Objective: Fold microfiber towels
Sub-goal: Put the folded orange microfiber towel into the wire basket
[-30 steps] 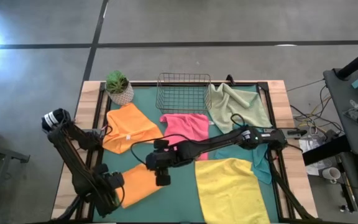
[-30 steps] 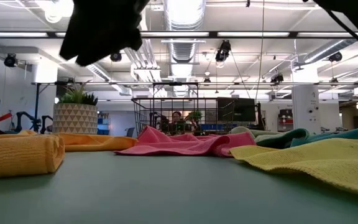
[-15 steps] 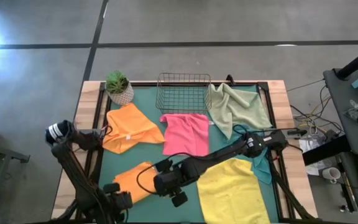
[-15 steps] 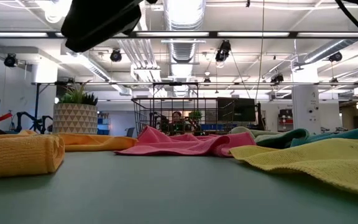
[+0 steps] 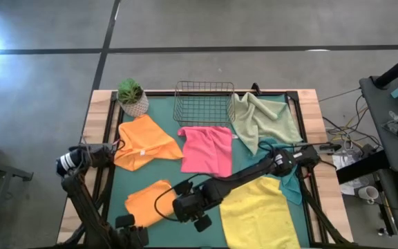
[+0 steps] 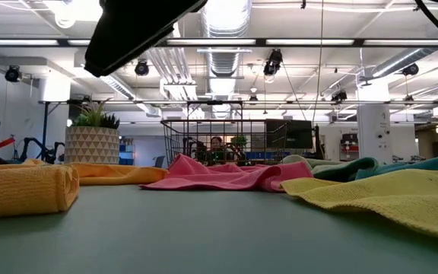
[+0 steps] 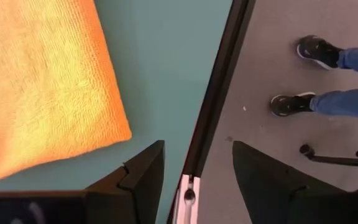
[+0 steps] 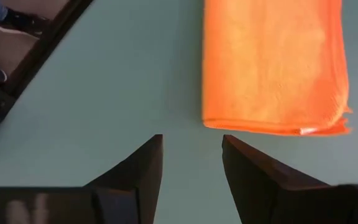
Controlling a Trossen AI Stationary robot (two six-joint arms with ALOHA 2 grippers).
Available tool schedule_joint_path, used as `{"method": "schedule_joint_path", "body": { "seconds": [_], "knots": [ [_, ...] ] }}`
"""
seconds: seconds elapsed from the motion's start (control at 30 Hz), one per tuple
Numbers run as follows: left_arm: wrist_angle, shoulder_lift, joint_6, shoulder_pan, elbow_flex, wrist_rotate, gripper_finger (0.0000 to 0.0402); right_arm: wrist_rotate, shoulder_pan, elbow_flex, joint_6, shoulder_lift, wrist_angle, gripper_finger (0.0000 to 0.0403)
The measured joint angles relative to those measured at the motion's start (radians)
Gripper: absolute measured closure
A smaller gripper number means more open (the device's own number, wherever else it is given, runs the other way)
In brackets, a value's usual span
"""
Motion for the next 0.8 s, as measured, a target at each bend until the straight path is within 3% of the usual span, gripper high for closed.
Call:
{"method": "schedule_joint_path", "body": {
  "seconds": [0.13,0.27,0.63,0.8],
  "knots": [
    [-0.103,0.02,0.0,-0.003,0.044,-0.082,0.0228,-0.001,0.006,-0.009,-0.006,0.0,0.05,0.0248],
    [-0.134,0.023,0.001,-0.003,-0.001,-0.116,0.0228,0.001,0.004,-0.027,-0.025,0.0,0.115,0.0252],
    [-0.09,0.025,-0.001,-0.003,-0.089,-0.13,0.0228,0.008,0.004,-0.124,-0.1,0.0,0.337,0.0256],
    [0.008,0.024,-0.001,-0.003,-0.14,-0.153,0.0228,0.008,-0.003,-0.185,-0.102,0.0,0.391,0.0259]
  ]
}}
